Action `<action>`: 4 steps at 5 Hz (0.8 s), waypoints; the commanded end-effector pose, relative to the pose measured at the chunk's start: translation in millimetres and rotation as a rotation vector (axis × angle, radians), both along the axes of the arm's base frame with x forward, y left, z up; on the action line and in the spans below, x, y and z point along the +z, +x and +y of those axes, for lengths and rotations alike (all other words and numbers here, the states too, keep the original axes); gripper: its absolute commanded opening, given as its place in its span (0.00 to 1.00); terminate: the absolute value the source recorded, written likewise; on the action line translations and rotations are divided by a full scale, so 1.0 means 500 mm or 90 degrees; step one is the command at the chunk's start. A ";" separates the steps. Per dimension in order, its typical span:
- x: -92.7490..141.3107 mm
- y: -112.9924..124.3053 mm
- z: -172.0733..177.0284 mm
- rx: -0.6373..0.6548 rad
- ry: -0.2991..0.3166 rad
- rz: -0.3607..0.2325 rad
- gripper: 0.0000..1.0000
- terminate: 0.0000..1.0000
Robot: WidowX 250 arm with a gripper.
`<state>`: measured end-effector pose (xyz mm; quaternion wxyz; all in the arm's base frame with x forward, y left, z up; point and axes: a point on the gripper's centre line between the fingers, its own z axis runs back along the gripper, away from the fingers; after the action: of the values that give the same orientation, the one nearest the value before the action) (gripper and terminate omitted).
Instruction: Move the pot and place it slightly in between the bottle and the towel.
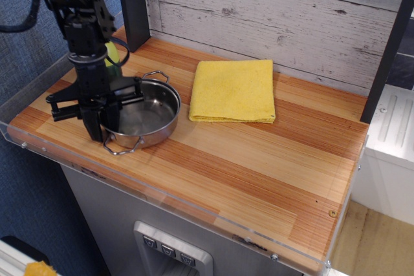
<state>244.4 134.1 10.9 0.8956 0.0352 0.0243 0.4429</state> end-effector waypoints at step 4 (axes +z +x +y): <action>0.159 0.012 -0.018 -0.016 0.077 -0.032 1.00 0.00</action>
<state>250.9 123.4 75.2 0.9001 0.0777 0.0031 0.4287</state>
